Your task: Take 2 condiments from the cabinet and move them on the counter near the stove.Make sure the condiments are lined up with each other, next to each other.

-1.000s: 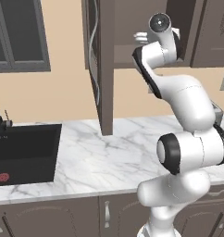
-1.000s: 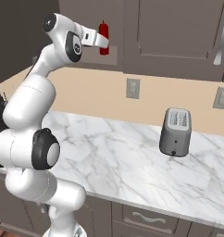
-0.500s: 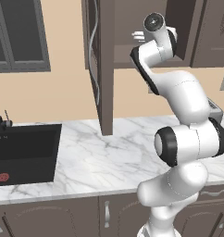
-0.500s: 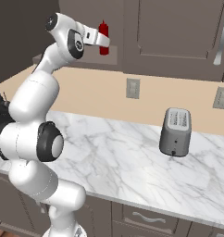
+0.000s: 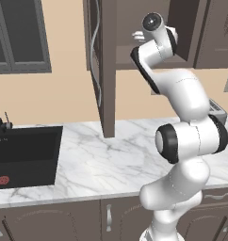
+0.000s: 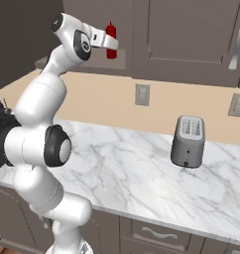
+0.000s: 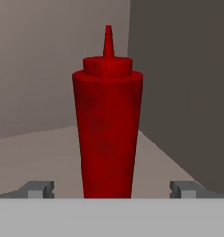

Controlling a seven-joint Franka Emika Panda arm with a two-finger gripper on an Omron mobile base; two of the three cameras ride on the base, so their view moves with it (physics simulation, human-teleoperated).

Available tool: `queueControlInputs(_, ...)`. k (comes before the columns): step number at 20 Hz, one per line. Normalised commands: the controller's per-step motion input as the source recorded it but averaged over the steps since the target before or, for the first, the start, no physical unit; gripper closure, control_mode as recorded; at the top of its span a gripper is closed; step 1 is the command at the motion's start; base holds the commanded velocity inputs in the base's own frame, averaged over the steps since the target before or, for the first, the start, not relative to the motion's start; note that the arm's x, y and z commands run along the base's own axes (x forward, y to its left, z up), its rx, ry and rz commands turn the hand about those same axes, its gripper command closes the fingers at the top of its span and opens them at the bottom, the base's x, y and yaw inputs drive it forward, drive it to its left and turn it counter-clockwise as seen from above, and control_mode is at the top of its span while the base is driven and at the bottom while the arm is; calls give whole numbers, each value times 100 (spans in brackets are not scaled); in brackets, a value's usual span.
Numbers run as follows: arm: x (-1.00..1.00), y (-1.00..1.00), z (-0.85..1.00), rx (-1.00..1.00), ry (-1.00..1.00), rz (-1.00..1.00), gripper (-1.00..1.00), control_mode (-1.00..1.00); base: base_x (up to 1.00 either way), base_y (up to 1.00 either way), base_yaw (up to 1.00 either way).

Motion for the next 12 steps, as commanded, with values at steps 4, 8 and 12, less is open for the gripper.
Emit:
queueControlInputs(4, 10, -5, 0, 0, 1, -1, -100, -100, 0, 0, 0)
queueControlInputs(8, 9, -4, 0, 0, 2, -1, -100, -100, 0, 0, 0)
queueControlInputs(12, 12, -4, -1, 0, 1, -1, -100, -100, 0, 0, 0)
